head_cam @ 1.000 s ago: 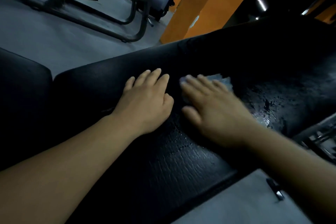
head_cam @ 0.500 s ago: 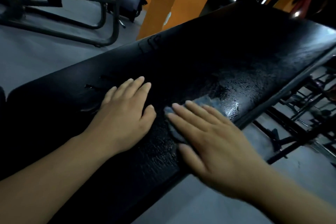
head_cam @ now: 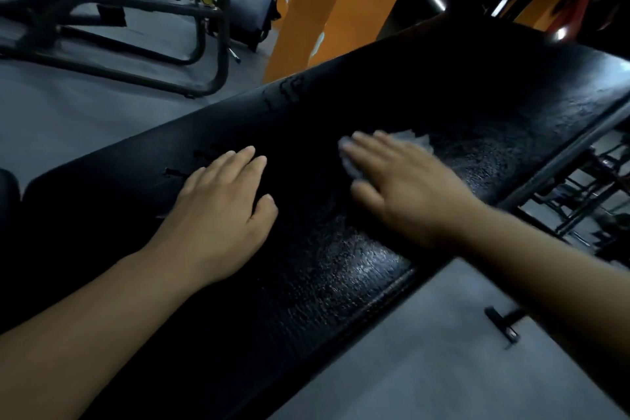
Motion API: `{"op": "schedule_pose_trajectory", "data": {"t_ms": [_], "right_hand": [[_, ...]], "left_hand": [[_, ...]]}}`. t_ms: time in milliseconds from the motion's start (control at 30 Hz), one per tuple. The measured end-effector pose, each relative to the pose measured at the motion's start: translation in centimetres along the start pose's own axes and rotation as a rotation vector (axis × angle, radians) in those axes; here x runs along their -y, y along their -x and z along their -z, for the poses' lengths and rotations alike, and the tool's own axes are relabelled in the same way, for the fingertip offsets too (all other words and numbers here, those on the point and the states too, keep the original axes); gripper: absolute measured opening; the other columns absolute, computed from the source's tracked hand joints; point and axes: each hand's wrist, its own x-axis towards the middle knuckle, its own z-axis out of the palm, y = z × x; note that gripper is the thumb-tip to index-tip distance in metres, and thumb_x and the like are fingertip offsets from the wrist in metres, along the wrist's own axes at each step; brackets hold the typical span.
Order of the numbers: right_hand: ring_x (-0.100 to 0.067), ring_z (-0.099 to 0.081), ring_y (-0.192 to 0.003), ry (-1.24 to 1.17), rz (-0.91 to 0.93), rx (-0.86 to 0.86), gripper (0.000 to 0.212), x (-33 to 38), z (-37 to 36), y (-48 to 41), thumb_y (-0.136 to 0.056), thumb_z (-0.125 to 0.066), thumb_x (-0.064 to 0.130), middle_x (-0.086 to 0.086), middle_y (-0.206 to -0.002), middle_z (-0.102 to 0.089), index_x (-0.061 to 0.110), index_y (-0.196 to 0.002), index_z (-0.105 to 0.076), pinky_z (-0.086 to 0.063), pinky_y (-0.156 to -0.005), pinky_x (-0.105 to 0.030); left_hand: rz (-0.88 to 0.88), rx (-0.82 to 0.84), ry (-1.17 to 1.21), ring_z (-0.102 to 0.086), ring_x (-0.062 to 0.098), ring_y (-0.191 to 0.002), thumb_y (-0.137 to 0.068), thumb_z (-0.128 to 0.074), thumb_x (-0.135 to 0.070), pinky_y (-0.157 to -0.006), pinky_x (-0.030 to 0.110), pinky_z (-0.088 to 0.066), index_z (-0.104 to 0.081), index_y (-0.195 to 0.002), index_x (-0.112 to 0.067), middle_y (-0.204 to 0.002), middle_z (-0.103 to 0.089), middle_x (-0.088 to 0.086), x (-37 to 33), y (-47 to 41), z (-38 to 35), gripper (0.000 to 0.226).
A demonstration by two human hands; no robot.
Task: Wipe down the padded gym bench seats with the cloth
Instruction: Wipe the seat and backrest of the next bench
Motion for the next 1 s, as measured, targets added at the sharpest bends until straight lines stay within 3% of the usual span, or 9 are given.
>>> {"op": "schedule_pose_trajectory", "data": {"t_ms": [100,200,300,400,500,667,767,867,1000], "right_hand": [[-0.025,-0.015,-0.152,0.061,-0.147,-0.013,0.065,2.4,-0.9,-6.7,-0.1,-0.028,0.051,-0.004,-0.166,-0.018,0.02,-0.157,-0.023,-0.016,-0.119,-0.043],[-0.024,-0.012,-0.152,0.027,0.14,0.006,0.066,7.7,-1.8,-5.6,-0.099,-0.024,0.05,-0.003,-0.166,-0.017,0.021,-0.157,-0.021,-0.014,-0.121,-0.042],[-0.014,-0.003,-0.154,-0.023,0.311,0.089,0.073,6.0,-1.0,-3.3,-0.093,-0.012,0.057,0.007,-0.168,-0.006,0.03,-0.16,-0.01,-0.002,-0.123,-0.032],[-0.018,-0.008,-0.154,0.064,0.098,0.072,0.07,2.6,-0.7,-9.2,-0.096,-0.016,0.055,0.002,-0.168,-0.011,0.028,-0.16,-0.013,-0.008,-0.122,-0.034],[-0.023,-0.007,-0.154,0.056,-0.018,0.031,0.065,6.1,-1.7,-14.1,-0.102,-0.025,0.05,-0.002,-0.168,-0.009,0.022,-0.16,-0.015,-0.012,-0.121,-0.044],[-0.015,-0.003,-0.154,-0.022,0.368,0.122,0.065,7.2,-1.6,-10.4,-0.1,-0.02,0.052,0.005,-0.168,-0.006,0.028,-0.16,-0.01,-0.005,-0.125,-0.037],[-0.02,-0.01,-0.154,0.035,0.203,0.107,0.062,3.3,-1.2,-14.1,-0.103,-0.025,0.048,0.0,-0.168,-0.012,0.027,-0.16,-0.015,-0.011,-0.124,-0.039],[-0.024,-0.012,-0.153,0.085,-0.02,0.063,0.059,5.2,-1.8,-19.1,-0.103,-0.026,0.044,-0.003,-0.167,-0.016,0.021,-0.157,-0.022,-0.016,-0.12,-0.045],[-0.017,-0.005,-0.154,0.012,0.296,0.126,0.063,8.3,-2.1,-15.8,-0.101,-0.023,0.049,0.003,-0.168,-0.009,0.027,-0.16,-0.016,-0.008,-0.123,-0.041]], "left_hand": [[0.035,0.002,-0.016,-0.007,0.012,-0.152,-0.093,-0.018,-0.051,-0.123,0.037,-0.01,-0.02,-0.158,-0.024,-0.166,-0.011,-0.006,0.4,0.1,0.3,0.07],[0.051,-0.009,-0.036,-0.007,0.012,-0.152,-0.09,-0.016,-0.05,-0.123,0.036,-0.01,-0.018,-0.158,-0.024,-0.166,-0.011,-0.005,1.2,-0.1,0.7,0.072],[0.065,-0.008,-0.041,-0.004,0.011,-0.152,-0.101,-0.023,-0.041,-0.124,0.038,-0.01,-0.014,-0.159,-0.024,-0.167,-0.007,-0.006,2.2,-0.9,0.8,0.061],[0.096,-0.006,-0.012,-0.002,0.013,-0.153,-0.103,-0.025,-0.038,-0.124,0.042,-0.01,-0.013,-0.159,-0.023,-0.167,-0.005,-0.005,3.0,-1.2,0.9,0.059],[0.117,-0.016,-0.018,-0.004,0.014,-0.153,-0.102,-0.026,-0.04,-0.124,0.043,-0.012,-0.016,-0.158,-0.022,-0.167,-0.007,-0.004,3.6,-1.2,1.0,0.06],[0.118,-0.036,-0.032,-0.008,0.015,-0.152,-0.101,-0.027,-0.039,-0.123,0.043,-0.015,-0.019,-0.157,-0.02,-0.166,-0.012,-0.002,3.8,-1.5,1.0,0.06],[0.142,-0.029,-0.008,-0.006,0.016,-0.153,-0.102,-0.026,-0.039,-0.124,0.042,-0.012,-0.016,-0.158,-0.021,-0.167,-0.009,-0.002,4.4,-1.8,1.2,0.06],[0.144,-0.029,-0.009,-0.006,0.017,-0.153,-0.102,-0.026,-0.041,-0.124,0.043,-0.011,-0.017,-0.158,-0.023,-0.167,-0.009,-0.002,4.7,-1.9,1.3,0.059],[0.151,-0.045,-0.024,-0.007,0.017,-0.153,-0.101,-0.027,-0.042,-0.123,0.043,-0.012,-0.019,-0.158,-0.023,-0.167,-0.011,-0.001,5.1,-2.1,1.1,0.06]]}}
